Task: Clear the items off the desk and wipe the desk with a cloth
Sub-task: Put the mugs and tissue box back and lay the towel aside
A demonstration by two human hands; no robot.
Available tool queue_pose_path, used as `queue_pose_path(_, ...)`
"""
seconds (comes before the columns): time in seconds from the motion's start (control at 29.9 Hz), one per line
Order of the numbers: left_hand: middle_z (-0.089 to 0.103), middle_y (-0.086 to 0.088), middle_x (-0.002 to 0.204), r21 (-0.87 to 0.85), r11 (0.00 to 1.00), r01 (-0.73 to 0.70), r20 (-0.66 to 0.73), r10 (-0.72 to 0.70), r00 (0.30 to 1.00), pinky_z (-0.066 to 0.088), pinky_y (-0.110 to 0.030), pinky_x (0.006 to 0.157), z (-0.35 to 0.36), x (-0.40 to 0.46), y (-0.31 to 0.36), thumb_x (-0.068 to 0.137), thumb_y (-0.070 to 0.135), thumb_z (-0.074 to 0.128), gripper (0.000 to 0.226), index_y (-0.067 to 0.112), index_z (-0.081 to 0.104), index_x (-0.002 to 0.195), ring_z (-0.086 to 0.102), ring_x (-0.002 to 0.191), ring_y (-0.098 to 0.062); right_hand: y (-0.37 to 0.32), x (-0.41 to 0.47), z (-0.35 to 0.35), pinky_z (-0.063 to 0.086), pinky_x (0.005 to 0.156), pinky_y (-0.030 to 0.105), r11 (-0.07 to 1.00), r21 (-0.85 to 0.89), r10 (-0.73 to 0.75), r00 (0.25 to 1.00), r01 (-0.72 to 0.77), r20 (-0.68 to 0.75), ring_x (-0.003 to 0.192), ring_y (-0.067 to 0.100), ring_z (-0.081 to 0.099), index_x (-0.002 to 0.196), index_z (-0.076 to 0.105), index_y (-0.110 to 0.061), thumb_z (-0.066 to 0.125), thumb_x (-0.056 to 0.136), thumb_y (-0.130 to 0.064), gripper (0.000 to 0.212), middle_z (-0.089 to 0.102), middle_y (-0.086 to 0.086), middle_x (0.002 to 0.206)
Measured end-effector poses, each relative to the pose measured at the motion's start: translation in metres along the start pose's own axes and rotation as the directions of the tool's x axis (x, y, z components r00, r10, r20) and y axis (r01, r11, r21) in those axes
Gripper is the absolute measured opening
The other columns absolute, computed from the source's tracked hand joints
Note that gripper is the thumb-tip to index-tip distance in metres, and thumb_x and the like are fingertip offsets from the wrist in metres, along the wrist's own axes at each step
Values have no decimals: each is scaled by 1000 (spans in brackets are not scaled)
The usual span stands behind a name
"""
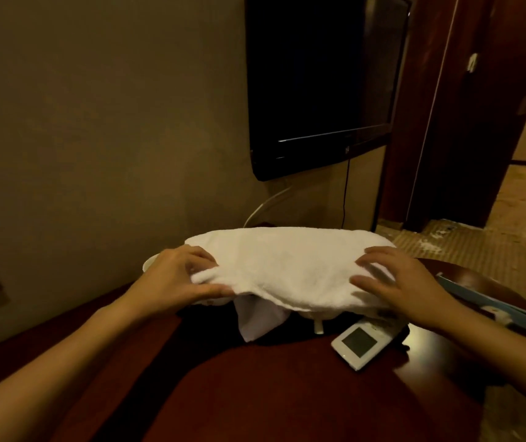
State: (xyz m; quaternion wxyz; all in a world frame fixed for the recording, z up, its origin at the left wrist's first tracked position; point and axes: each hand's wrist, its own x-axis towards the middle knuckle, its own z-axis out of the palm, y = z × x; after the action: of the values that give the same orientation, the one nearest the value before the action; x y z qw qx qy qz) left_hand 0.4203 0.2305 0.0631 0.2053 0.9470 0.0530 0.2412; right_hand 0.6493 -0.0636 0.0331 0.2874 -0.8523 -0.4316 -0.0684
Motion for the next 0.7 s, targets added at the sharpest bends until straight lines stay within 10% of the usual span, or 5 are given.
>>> queue_pose_path(0.23,56,3,127,-113,940,323,-67,-332,941,38,-29,93,10,16,-15,53,93,41,89,33,64,114,50,116,-12,-13,16,1,35,95,29,963,100,253,967,-249,-32,129,24,43,144,38,-16,69,77,-56,85,42,6,147)
queue_pose_path(0.4,39,-9,147,-109,813,572,46,-571,820,33,-41,106,21,30,-14,41,94,43,127,21,34,144,41,130,-29,-18,27,15,40,105,48,913,89,399,917,-397,-2,132,29,40,146,25,-31,54,48,-95,121,34,5,151)
queue_pose_path(0.7,38,-5,149,57,881,469,-160,-456,876,38,-45,105,48,29,9,70,69,63,96,22,26,146,42,129,-26,-18,26,33,39,104,54,891,100,453,879,-442,-149,132,34,38,146,19,-31,48,40,-98,129,34,9,147)
